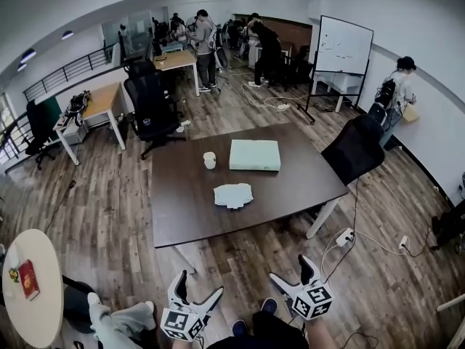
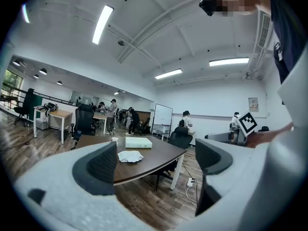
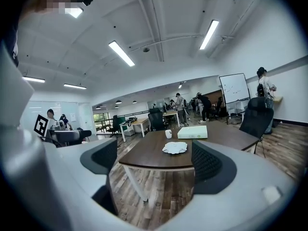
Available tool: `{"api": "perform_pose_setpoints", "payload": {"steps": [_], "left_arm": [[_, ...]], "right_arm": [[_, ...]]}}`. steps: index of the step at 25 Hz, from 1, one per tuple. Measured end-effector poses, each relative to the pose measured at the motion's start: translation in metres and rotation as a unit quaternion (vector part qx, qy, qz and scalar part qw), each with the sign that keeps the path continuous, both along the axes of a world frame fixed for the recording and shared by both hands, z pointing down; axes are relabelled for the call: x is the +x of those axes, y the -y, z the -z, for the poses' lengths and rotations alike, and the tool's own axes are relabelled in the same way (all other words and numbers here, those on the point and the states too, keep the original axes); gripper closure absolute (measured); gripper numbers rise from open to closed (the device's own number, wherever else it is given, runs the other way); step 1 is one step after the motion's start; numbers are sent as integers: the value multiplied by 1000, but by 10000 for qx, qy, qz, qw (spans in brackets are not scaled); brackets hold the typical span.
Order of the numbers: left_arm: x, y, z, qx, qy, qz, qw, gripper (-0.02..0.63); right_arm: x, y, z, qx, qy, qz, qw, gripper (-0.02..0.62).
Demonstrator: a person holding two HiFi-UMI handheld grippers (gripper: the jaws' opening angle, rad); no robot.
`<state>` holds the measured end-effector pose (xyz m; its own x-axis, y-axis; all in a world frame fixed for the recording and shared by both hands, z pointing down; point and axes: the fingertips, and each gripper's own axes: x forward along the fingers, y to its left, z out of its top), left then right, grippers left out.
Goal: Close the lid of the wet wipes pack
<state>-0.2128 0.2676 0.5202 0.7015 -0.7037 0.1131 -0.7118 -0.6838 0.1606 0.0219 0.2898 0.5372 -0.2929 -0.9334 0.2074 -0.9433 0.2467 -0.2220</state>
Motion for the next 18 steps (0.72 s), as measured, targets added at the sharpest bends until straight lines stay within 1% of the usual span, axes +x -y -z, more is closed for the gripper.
{"api": "perform_pose_setpoints", "payload": {"steps": [9, 18], "left_arm": [[-1, 11, -16, -68, -61, 34, 10000, 104], [16, 65, -21, 2, -3, 47, 10000, 104]], "right_arm": [[-2, 15, -11, 10, 9, 38, 10000, 100], [12, 71, -15, 119, -74, 136, 9998, 100]]}}
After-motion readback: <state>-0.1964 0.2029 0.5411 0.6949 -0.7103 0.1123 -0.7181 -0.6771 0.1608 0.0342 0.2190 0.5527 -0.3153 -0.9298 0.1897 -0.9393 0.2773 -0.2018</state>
